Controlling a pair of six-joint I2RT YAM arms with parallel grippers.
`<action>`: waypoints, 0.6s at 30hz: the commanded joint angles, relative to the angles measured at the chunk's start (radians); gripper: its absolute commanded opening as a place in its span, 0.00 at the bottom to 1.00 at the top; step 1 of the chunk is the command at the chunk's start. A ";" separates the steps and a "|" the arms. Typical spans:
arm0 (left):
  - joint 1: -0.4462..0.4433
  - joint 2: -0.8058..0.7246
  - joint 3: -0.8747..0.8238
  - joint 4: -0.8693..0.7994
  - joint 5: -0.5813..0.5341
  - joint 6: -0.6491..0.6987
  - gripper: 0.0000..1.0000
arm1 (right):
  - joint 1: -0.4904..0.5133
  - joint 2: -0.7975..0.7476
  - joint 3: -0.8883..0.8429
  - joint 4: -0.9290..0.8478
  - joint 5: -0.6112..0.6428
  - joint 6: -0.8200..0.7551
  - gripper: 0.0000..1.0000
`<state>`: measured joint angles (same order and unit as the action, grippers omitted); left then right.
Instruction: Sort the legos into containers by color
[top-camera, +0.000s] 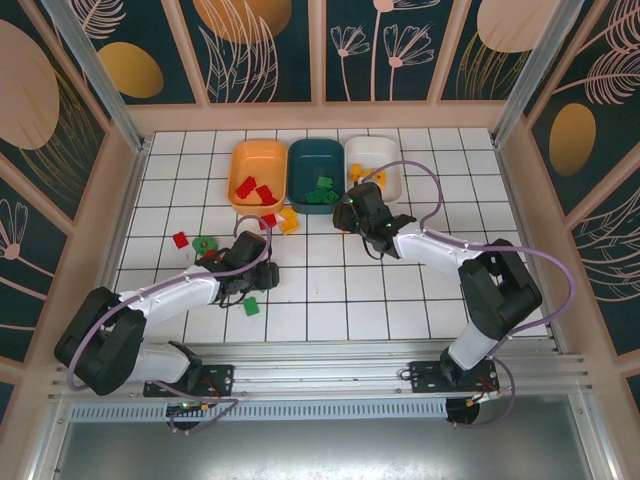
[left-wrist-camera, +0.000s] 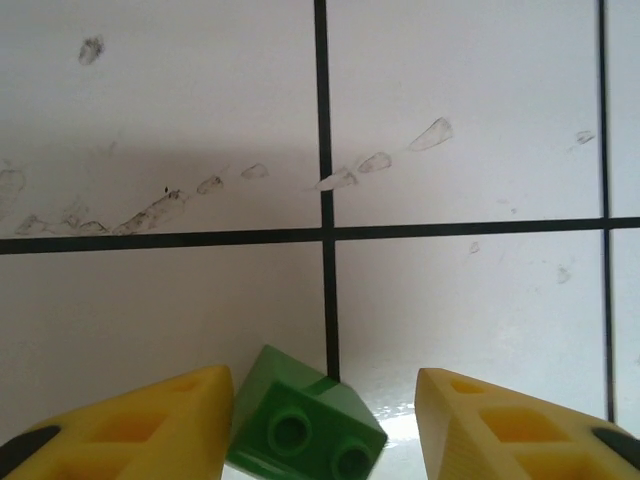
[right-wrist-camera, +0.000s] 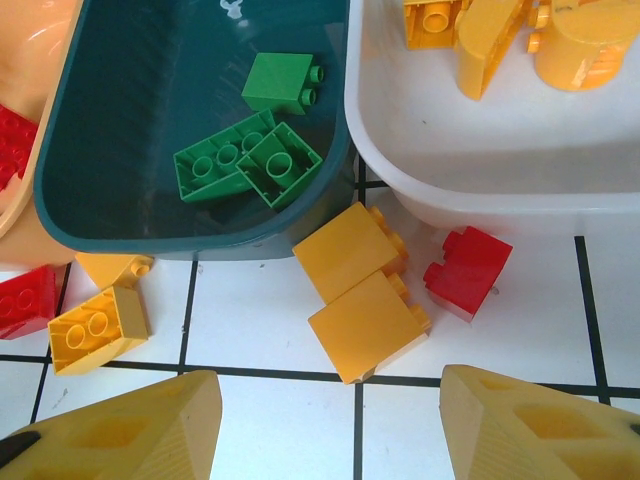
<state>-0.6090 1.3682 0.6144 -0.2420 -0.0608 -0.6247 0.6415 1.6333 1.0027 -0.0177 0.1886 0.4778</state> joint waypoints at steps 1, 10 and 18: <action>-0.005 0.045 0.013 -0.030 -0.023 0.022 0.50 | 0.005 0.010 0.011 0.019 0.006 0.010 0.61; -0.012 0.071 0.037 -0.050 -0.071 0.024 0.37 | 0.002 0.004 0.010 0.018 0.015 0.004 0.61; -0.018 0.080 0.107 -0.061 -0.092 0.024 0.22 | -0.012 -0.022 0.006 0.012 0.027 -0.006 0.61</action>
<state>-0.6212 1.4536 0.6739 -0.2760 -0.1249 -0.6060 0.6388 1.6333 1.0027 -0.0177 0.1894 0.4774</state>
